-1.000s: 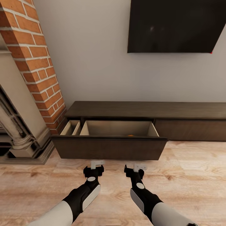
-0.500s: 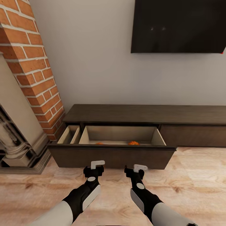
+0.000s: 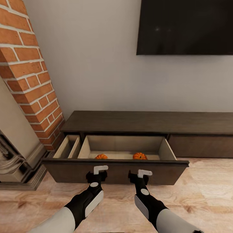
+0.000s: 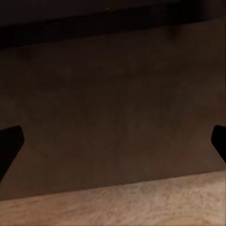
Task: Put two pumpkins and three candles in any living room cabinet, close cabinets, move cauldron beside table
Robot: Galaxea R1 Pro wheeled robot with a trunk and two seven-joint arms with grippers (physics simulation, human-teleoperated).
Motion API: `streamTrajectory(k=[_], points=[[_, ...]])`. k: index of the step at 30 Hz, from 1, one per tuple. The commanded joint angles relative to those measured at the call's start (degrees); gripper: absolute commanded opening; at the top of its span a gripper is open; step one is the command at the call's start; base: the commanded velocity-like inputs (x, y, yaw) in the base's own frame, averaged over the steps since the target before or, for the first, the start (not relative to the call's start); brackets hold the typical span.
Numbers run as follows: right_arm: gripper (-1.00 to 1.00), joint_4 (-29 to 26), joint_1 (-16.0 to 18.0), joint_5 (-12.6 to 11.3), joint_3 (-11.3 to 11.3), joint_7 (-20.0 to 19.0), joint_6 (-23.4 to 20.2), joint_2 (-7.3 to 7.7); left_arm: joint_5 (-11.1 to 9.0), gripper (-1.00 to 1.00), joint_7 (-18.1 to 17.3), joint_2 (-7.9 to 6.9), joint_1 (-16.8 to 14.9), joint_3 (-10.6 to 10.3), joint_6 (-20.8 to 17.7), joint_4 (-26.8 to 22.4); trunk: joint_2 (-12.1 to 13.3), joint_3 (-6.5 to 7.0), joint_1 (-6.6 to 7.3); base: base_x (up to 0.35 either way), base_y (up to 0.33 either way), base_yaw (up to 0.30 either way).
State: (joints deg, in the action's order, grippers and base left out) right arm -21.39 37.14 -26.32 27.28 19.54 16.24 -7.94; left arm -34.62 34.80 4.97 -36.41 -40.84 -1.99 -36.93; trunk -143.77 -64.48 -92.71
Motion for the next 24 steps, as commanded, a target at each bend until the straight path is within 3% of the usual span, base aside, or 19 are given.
streamTrajectory(k=[1,13,24], points=[[1.00,0.0,0.1,-0.6,0.5,0.3,0.3,0.03,-0.2,1.00,0.5,-0.08,-0.1,-0.3,-0.2,-0.1,0.0,-0.05,-0.01,0.236,0.000,0.000],[1.00,0.0,0.1,-0.6,0.5,0.3,0.3,0.03,-0.2,1.00,0.5,-0.10,-0.1,-0.3,-0.2,-0.1,0.0,-0.05,-0.01,0.074,0.000,0.000],[1.00,0.0,0.1,-0.6,0.5,0.3,0.2,0.03,-0.2,1.00,0.4,-0.10,-0.1,-0.3,-0.2,-0.1,0.0,-0.05,-0.01,0.187,0.000,0.000]])
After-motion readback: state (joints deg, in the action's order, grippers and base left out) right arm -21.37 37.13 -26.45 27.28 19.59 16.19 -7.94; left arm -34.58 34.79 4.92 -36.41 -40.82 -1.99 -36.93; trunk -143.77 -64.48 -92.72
